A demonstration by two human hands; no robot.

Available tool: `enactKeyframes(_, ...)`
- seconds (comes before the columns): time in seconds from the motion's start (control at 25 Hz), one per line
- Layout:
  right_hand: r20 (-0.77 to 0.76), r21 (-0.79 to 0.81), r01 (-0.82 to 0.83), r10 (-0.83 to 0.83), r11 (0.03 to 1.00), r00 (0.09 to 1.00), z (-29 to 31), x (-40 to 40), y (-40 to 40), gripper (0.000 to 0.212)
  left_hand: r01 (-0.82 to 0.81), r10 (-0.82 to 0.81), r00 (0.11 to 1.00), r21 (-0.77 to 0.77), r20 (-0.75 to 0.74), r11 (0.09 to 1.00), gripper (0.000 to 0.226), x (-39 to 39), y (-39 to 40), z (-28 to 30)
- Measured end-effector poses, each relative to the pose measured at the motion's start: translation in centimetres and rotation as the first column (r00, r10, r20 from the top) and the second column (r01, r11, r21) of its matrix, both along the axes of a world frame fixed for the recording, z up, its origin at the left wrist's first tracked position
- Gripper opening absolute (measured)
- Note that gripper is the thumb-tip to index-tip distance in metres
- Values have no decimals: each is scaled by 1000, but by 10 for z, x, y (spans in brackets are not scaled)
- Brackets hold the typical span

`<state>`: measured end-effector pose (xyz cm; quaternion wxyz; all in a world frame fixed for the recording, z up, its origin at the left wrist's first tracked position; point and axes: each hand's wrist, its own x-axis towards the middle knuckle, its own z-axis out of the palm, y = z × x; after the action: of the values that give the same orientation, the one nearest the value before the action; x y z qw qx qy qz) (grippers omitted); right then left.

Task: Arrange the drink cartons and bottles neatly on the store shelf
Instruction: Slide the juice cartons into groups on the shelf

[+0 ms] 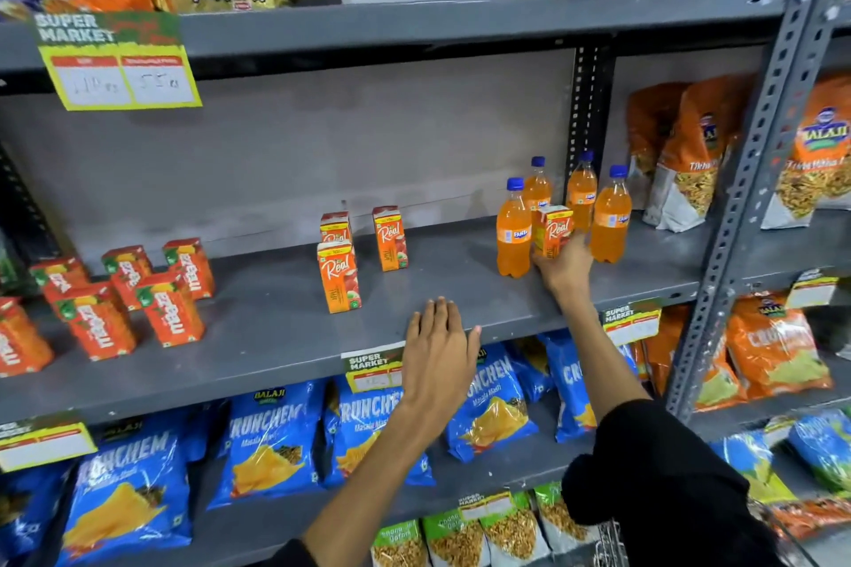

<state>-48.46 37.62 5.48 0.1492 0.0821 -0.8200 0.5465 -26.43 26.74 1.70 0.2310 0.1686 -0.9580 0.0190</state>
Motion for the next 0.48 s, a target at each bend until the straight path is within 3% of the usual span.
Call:
enactKeyframes(0.4,-29,-121,79,-83,990,996,-1,62,11,41,42,-42,999,-14,19,999,60,1,-6,-1)
enactKeyframes(0.48,-32,-132,69,-73,989,997,-5,86,7,44,46,-46,999,-17,6,999,60,6,-9,0)
